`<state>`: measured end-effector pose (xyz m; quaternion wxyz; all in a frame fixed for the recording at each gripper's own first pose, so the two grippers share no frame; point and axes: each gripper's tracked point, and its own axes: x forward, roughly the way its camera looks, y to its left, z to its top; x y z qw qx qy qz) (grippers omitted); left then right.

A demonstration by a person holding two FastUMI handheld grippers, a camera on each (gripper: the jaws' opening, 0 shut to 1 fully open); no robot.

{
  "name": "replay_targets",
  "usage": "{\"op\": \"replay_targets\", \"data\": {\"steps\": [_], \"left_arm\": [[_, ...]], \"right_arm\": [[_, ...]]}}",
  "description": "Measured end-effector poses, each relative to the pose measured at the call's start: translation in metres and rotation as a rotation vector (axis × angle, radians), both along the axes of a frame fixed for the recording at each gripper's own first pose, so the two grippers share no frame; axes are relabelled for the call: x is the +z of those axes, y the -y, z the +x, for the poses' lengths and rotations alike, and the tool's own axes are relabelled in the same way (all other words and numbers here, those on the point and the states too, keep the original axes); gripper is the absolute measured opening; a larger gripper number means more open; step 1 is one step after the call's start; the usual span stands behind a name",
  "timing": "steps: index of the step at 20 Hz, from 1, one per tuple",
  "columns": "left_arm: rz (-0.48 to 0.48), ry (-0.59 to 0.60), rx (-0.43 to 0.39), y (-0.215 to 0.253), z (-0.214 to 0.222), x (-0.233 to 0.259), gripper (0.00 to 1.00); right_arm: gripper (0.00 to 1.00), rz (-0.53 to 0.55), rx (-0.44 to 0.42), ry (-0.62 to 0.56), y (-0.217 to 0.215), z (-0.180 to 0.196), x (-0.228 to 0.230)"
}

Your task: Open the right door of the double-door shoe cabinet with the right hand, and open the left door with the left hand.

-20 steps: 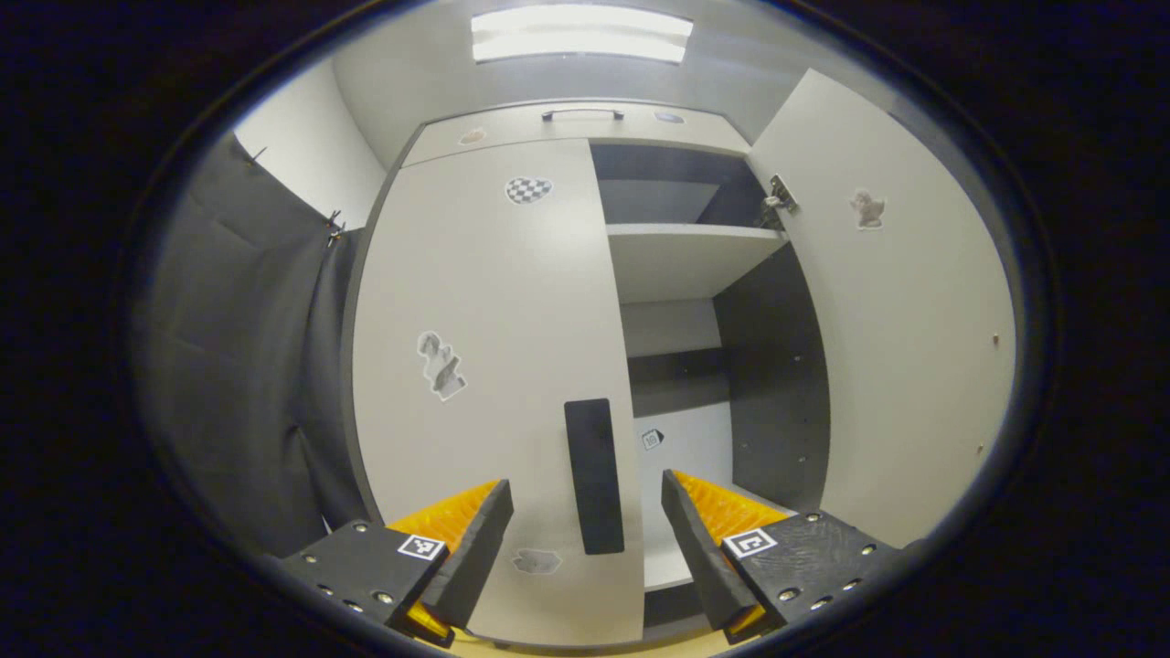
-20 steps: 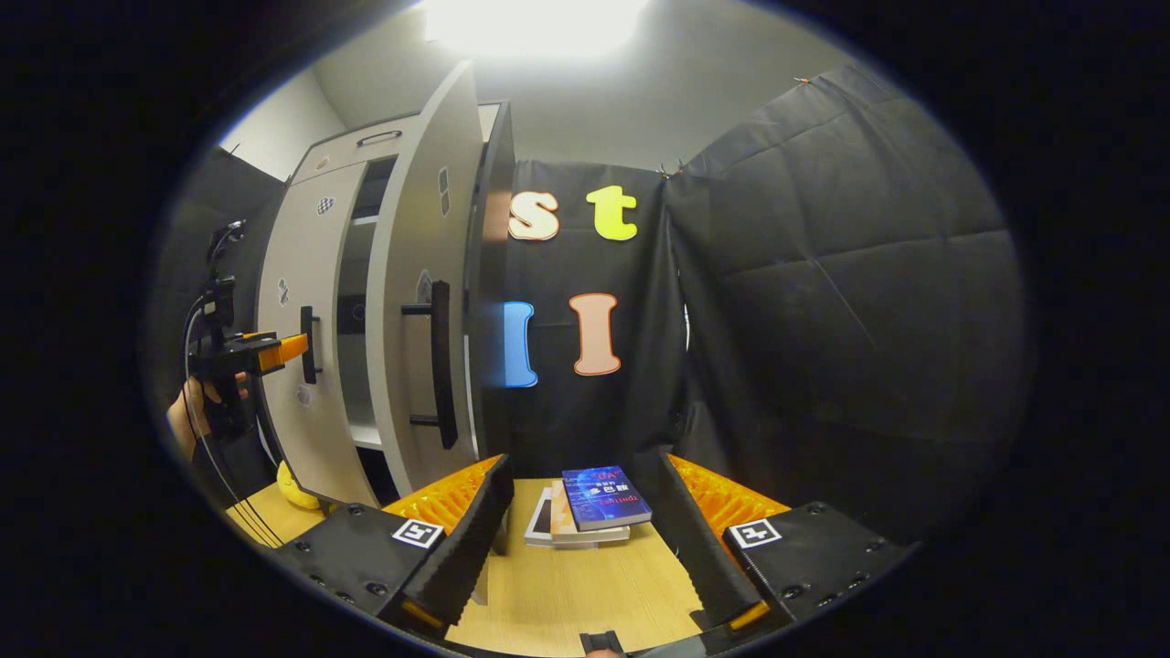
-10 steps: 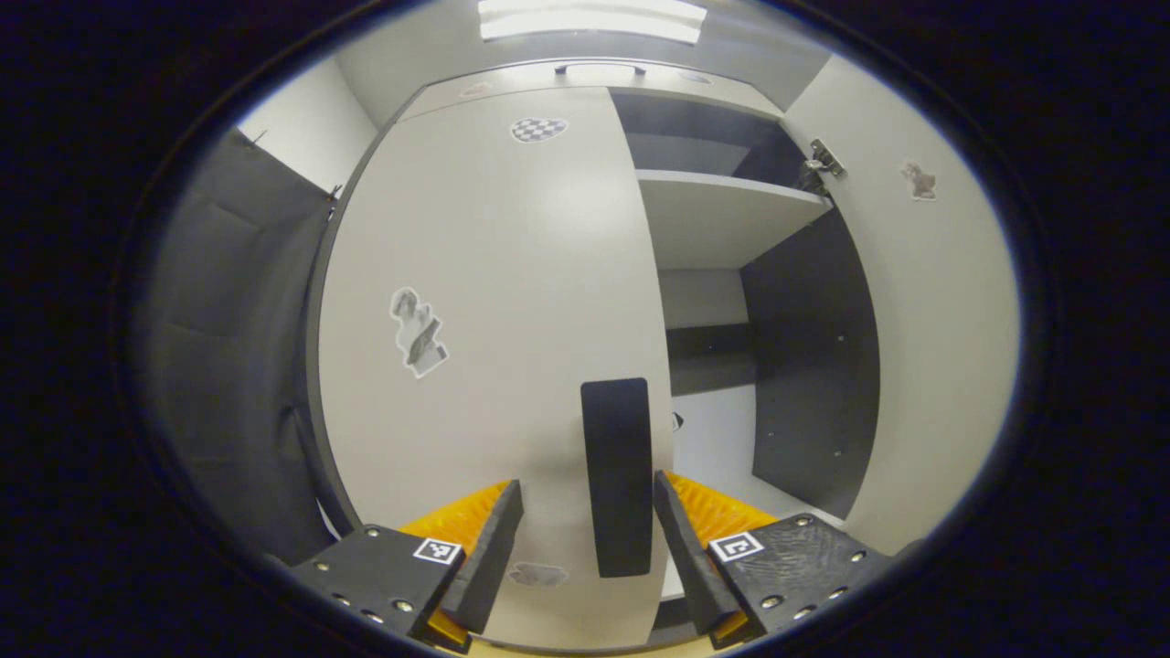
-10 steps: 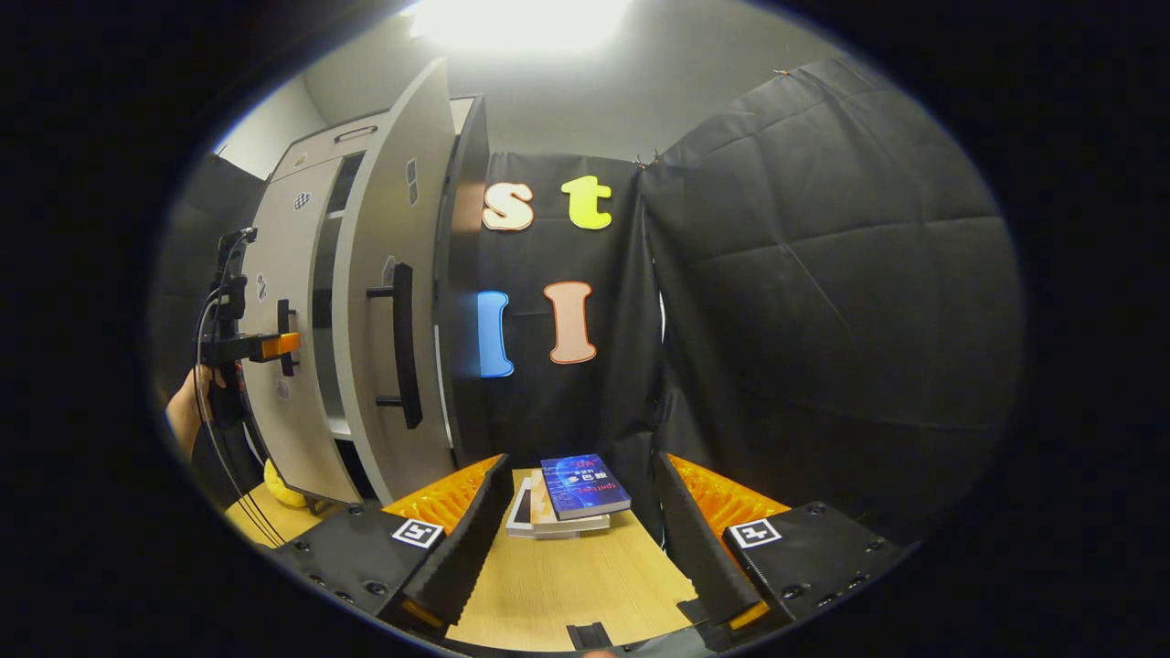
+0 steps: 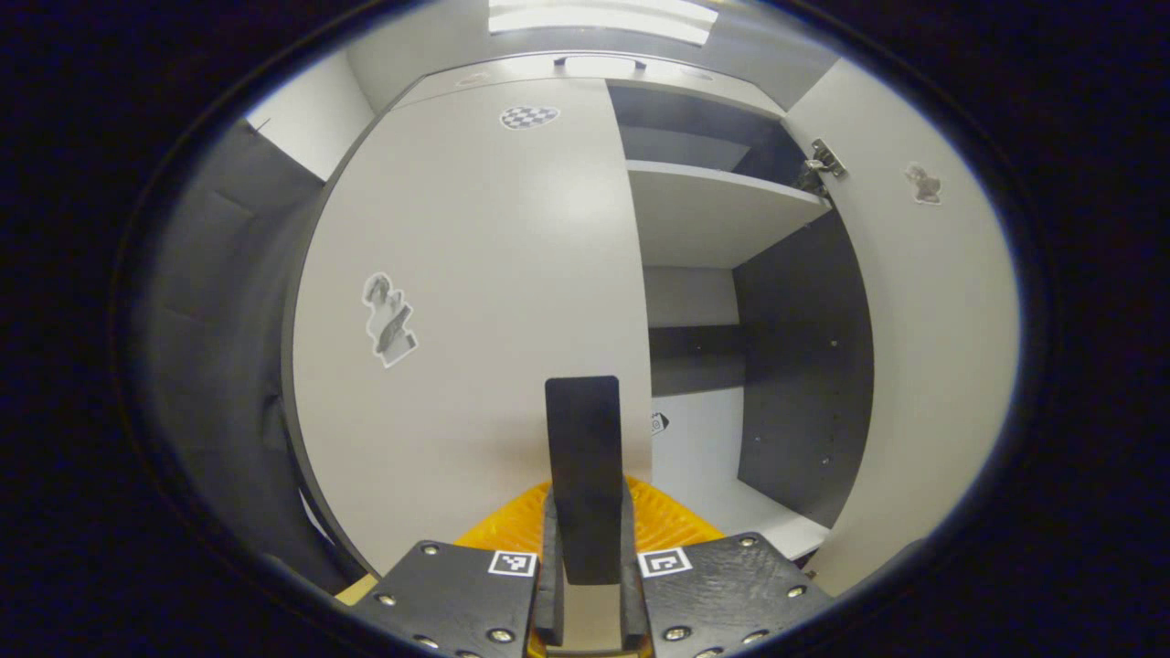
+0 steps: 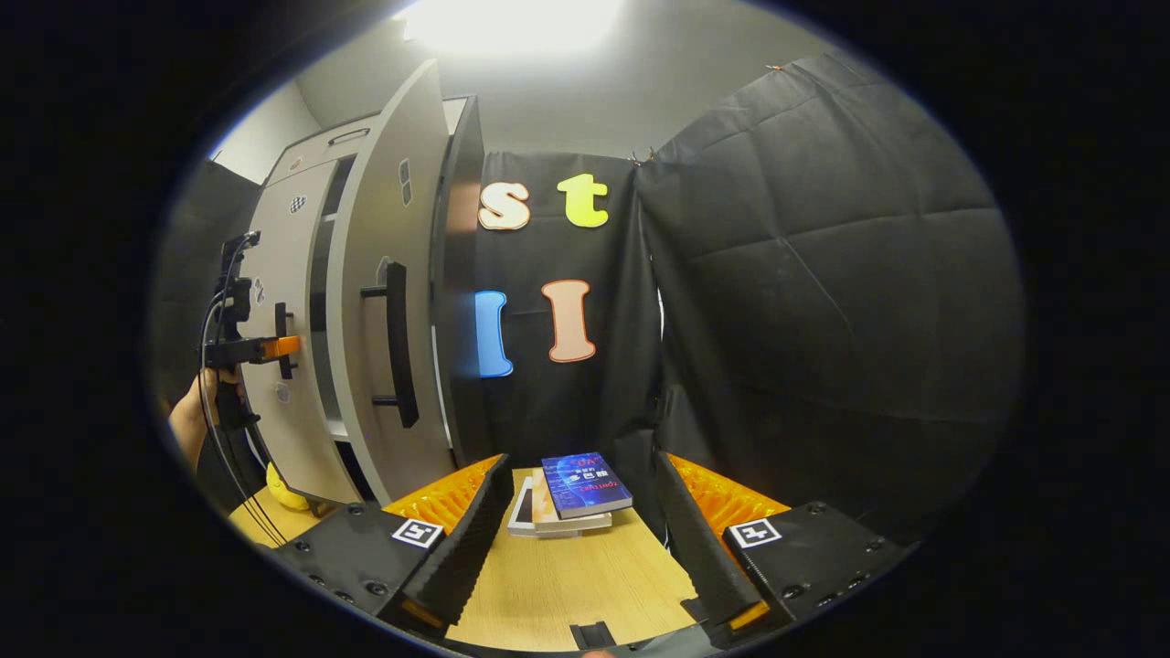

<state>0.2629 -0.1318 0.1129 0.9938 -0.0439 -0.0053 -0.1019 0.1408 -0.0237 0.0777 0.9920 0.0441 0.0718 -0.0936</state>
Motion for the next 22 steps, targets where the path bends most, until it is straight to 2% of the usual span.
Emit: {"op": "replay_targets", "data": {"steps": [2,4,14,17,22], "left_arm": [[-0.01,-0.003,-0.004,-0.002,-0.002,0.0,0.19],[-0.025,-0.01,-0.018,-0.001,-0.005,0.001,0.15],[-0.028,-0.034,-0.021,-0.03,-0.06,0.002,0.15],[-0.027,-0.032,-0.031,-0.048,-0.085,0.001,0.15],[-0.031,-0.043,-0.075,-0.077,-0.099,0.001,0.15]], "right_arm": [[0.96,0.004,0.003,0.007,0.002,0.0,0.0],[0.97,0.02,0.01,0.017,0.004,0.0,0.0],[0.96,0.055,0.057,0.039,0.003,-0.001,0.001],[0.98,0.025,0.046,0.05,-0.005,-0.006,0.007],[0.98,0.022,0.037,0.057,-0.031,-0.021,0.013]]}}
